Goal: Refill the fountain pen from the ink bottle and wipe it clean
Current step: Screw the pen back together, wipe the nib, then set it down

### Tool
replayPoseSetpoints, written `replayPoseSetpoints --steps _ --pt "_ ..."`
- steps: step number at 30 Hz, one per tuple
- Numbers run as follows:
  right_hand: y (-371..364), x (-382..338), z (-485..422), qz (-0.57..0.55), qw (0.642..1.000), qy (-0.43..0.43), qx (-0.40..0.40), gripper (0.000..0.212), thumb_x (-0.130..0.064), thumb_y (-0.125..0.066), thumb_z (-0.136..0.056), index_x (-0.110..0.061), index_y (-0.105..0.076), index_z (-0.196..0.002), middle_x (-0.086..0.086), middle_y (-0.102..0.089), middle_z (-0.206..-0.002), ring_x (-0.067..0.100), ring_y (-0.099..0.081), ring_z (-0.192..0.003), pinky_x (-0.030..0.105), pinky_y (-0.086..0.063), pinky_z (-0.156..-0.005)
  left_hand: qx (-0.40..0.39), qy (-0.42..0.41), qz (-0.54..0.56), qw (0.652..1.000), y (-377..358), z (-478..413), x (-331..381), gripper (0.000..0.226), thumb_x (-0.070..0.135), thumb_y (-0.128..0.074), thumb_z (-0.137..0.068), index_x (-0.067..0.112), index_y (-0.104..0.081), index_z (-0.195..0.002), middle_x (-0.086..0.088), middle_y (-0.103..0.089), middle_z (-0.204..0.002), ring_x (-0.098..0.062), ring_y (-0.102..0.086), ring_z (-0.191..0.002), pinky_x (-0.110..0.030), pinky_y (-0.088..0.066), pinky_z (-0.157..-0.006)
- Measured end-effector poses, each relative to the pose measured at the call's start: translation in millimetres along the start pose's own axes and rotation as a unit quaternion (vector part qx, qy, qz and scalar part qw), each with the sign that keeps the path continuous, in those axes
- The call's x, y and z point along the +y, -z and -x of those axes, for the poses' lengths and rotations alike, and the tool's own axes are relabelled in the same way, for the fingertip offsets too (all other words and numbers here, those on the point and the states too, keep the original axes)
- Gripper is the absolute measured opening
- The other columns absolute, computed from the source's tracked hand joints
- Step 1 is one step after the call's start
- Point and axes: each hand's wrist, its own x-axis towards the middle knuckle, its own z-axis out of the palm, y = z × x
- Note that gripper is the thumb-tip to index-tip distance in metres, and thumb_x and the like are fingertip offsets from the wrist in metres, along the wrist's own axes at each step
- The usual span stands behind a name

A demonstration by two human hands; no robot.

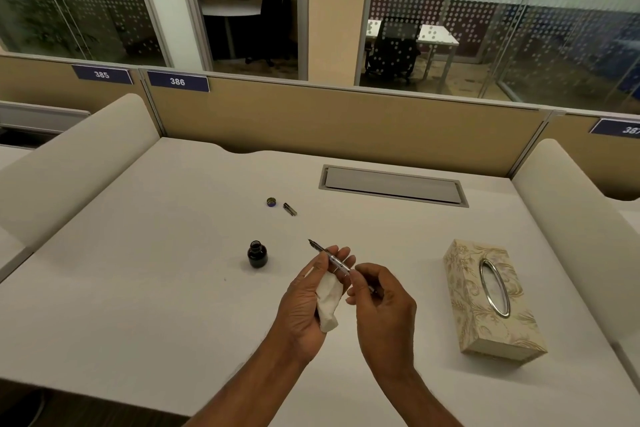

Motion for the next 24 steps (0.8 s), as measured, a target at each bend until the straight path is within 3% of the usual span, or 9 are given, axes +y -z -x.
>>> replayPoseSetpoints --steps 4,11,17,20,24 --pt "0 0 1 0.003 1.000 0.002 0.001 0.021 -0.013 -0.067 -0.094 -0.034 -0.066 -0.091 -0.007 -0.072 -0.080 0.013 -0.070 -0.069 0.016 -0.057 -0.063 0.002 0.016 0.007 1.000 5 -6 -2 0.034 0.022 -0.043 -0.106 0.007 -0.063 -0.130 -0.014 -0.068 -0.133 -0.026 -0.062 -0.124 -0.038 -0.048 -0.103" --pt "0 2 2 -0.005 1.000 -0.011 -0.008 0.014 -0.010 -0.068 -0.093 -0.024 -0.070 -0.095 -0.003 -0.072 -0.081 0.013 -0.070 -0.069 0.016 -0.058 -0.064 0.000 0.009 0.026 1.000 12 -16 -1 0.035 0.027 -0.040 -0.106 0.010 -0.063 -0.127 -0.011 -0.068 -0.130 -0.025 -0.060 -0.123 -0.042 -0.040 -0.109" --pt "1 4 4 0.021 0.999 0.014 -0.026 0.024 -0.011 -0.068 -0.094 -0.034 -0.066 -0.091 -0.007 -0.071 -0.082 0.013 -0.069 -0.070 0.014 -0.057 -0.061 0.007 0.001 0.055 0.998 16 -16 -1 0.030 0.020 -0.046 -0.104 0.003 -0.066 -0.119 -0.017 -0.072 -0.123 -0.028 -0.071 -0.113 -0.042 -0.047 -0.107" --pt "1 3 4 0.025 0.999 0.011 -0.029 0.026 -0.014 -0.069 -0.093 -0.039 -0.063 -0.090 -0.008 -0.071 -0.086 0.013 -0.070 -0.071 0.015 -0.057 -0.062 0.014 -0.003 0.064 0.998 18 -16 -3 0.027 0.018 -0.051 -0.103 0.001 -0.066 -0.116 -0.020 -0.071 -0.125 -0.032 -0.067 -0.119 -0.043 -0.047 -0.108" --pt "2 1 6 0.034 0.999 0.033 -0.024 0.032 -0.008 -0.073 -0.089 -0.037 -0.062 -0.095 -0.014 -0.068 -0.094 0.009 -0.069 -0.084 0.011 -0.054 -0.072 0.020 -0.014 0.078 0.997 17 -16 -5 0.026 0.016 -0.051 -0.102 0.001 -0.068 -0.114 -0.020 -0.071 -0.125 -0.029 -0.074 -0.108 -0.040 -0.055 -0.098"
